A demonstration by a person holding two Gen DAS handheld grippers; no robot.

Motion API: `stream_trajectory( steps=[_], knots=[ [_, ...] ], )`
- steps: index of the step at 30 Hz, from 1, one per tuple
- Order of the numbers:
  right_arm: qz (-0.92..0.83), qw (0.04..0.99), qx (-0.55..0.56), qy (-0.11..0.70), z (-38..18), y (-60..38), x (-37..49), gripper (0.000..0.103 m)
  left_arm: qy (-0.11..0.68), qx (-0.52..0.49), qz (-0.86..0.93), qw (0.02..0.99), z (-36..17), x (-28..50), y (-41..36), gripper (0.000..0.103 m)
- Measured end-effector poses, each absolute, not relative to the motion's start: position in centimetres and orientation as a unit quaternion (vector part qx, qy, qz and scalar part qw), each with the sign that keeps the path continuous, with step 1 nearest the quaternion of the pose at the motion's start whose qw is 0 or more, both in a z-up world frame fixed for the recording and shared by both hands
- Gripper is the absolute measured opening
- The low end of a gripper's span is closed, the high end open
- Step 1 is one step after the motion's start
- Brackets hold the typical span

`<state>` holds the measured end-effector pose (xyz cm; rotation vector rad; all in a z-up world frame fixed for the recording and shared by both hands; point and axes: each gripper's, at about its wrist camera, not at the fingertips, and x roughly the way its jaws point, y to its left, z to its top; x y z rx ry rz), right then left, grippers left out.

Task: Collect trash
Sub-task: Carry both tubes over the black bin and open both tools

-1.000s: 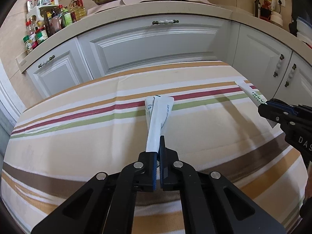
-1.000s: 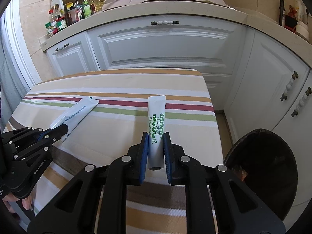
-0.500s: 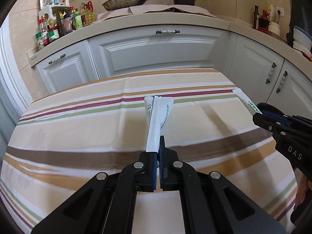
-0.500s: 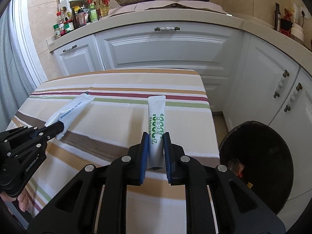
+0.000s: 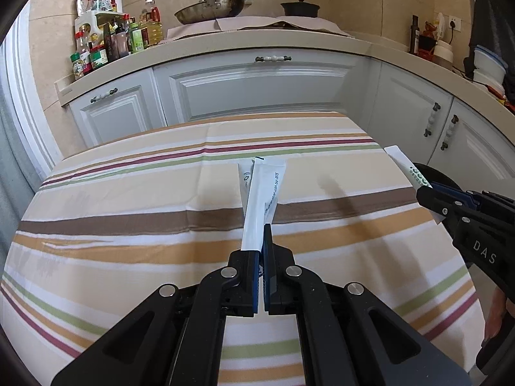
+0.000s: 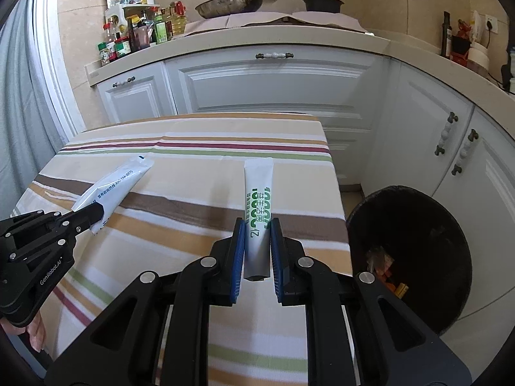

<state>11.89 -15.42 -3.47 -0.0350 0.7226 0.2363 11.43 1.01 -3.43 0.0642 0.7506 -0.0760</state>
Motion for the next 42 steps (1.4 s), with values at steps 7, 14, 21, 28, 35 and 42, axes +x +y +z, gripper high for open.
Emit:
stream_trajectory(
  steps=[7, 14, 21, 28, 35, 42],
  knots=[
    [0.109, 0.932, -0.009, 0.345, -3.0, -16.6, 9.7, 0.016, 0.357, 0.033, -0.043, 0.933, -3.1, 9.7, 0.1, 0.002],
    [0.1, 0.936, -0.001, 0.338, -2.6, -18.2, 8.3, 0.016, 0.351, 0.03, -0.052, 0.935, -2.6, 8.6, -1.1, 0.002],
    [0.071, 0.942, 0.012, 0.328, -2.0, -21.5, 7.5, 0.016, 0.339, 0.036, -0.078, 0.937, -1.9, 8.4, -3.6, 0.002],
    [0.016, 0.948, 0.017, 0.318, -1.6, -25.9, 7.4, 0.016, 0.322, 0.048, -0.124, 0.937, -1.0, 9.1, -7.7, 0.002],
    [-0.034, 0.949, 0.025, 0.312, -1.3, -30.3, 7.8, 0.016, 0.305, 0.068, -0.169, 0.935, -0.4, 10.2, -12.0, 0.002],
    [-0.063, 0.947, 0.036, 0.312, -1.7, -33.6, 8.7, 0.016, 0.294, 0.083, -0.202, 0.93, -0.4, 11.5, -16.1, 0.002]
  ],
)
